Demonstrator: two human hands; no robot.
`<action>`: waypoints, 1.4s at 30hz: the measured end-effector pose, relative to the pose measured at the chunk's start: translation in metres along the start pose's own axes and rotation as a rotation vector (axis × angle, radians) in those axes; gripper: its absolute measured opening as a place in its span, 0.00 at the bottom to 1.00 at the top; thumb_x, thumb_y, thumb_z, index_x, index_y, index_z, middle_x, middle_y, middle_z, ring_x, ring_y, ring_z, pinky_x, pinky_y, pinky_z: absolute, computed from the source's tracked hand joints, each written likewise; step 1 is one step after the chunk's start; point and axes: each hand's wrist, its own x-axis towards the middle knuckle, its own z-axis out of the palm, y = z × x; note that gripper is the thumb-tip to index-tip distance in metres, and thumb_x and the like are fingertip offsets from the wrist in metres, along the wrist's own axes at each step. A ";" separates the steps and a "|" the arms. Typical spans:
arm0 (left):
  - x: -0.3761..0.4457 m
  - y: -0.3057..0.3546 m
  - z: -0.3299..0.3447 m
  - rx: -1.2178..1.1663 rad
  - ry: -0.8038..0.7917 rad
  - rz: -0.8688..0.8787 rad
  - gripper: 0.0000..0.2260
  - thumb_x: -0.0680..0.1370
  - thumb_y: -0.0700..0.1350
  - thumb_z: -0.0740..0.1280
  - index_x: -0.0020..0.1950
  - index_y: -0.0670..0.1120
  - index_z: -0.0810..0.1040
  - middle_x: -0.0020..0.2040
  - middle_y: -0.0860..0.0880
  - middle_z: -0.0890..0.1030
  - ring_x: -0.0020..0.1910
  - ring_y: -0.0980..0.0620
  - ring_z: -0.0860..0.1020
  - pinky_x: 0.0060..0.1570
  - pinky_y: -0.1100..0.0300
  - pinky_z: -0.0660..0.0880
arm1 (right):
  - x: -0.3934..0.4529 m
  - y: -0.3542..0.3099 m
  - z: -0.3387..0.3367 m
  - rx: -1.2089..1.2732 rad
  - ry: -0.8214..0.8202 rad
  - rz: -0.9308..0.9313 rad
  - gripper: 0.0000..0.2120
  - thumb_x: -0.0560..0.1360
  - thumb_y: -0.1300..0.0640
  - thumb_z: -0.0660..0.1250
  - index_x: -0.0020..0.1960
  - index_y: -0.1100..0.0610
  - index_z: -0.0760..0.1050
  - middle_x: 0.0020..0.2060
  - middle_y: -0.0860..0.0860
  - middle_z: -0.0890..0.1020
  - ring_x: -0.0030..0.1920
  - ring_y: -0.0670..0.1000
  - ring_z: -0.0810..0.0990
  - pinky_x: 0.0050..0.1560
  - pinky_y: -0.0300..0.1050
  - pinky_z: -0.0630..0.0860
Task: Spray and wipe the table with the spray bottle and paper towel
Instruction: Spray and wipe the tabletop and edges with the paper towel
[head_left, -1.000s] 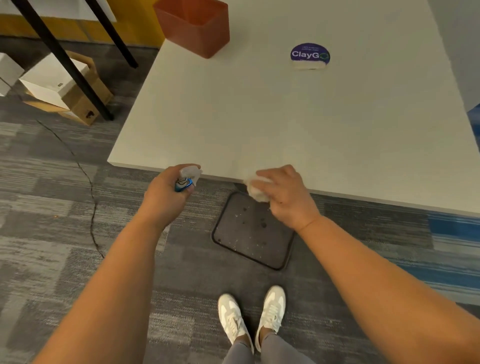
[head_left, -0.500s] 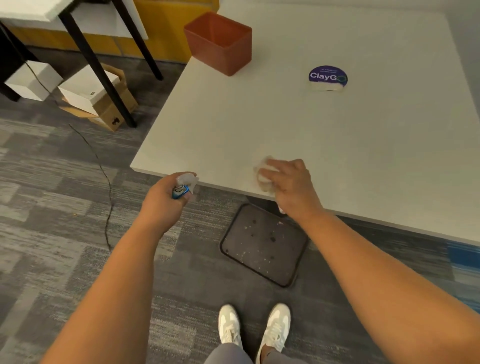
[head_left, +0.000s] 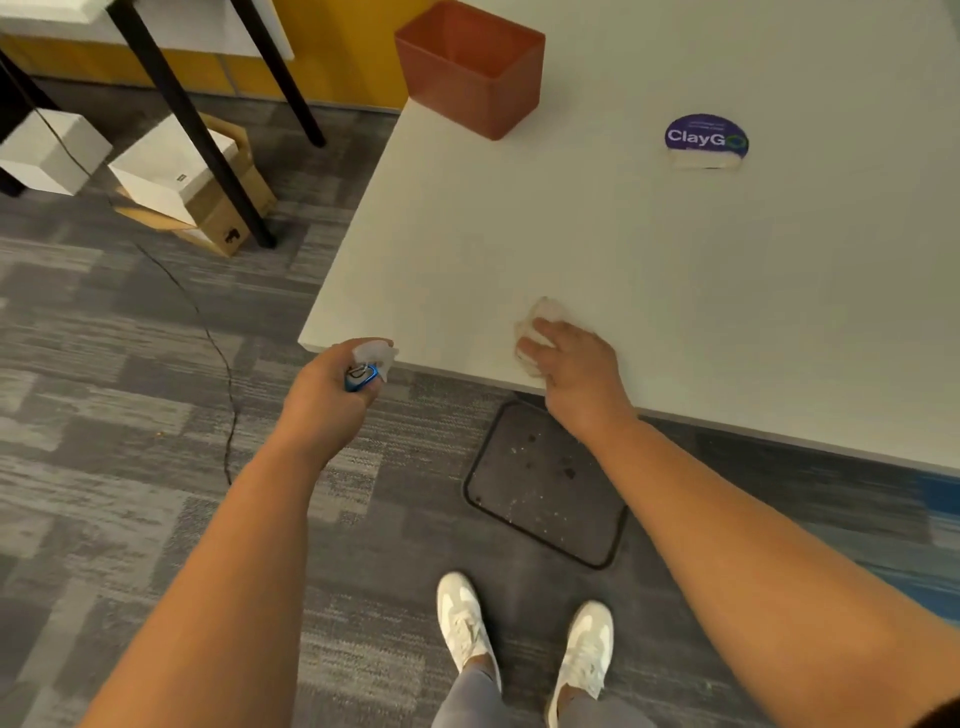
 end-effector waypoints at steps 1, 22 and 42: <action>0.003 -0.002 -0.005 0.007 -0.011 0.004 0.17 0.80 0.39 0.66 0.64 0.58 0.77 0.59 0.51 0.78 0.56 0.53 0.78 0.48 0.60 0.75 | -0.002 -0.016 0.007 0.034 -0.031 -0.049 0.27 0.62 0.71 0.68 0.59 0.54 0.78 0.62 0.57 0.77 0.58 0.62 0.76 0.56 0.61 0.73; 0.048 -0.017 -0.052 -0.004 -0.060 0.040 0.19 0.79 0.38 0.66 0.59 0.62 0.78 0.56 0.52 0.80 0.47 0.55 0.78 0.42 0.56 0.76 | 0.011 -0.075 0.010 0.102 -0.095 -0.209 0.19 0.68 0.62 0.62 0.55 0.50 0.79 0.59 0.50 0.79 0.51 0.58 0.76 0.45 0.53 0.72; 0.074 0.068 -0.007 0.045 -0.128 0.172 0.17 0.79 0.36 0.65 0.62 0.56 0.79 0.58 0.54 0.79 0.56 0.52 0.76 0.52 0.63 0.70 | -0.025 0.020 -0.042 -0.067 0.030 0.297 0.26 0.63 0.65 0.63 0.57 0.45 0.79 0.62 0.49 0.78 0.49 0.62 0.75 0.42 0.51 0.71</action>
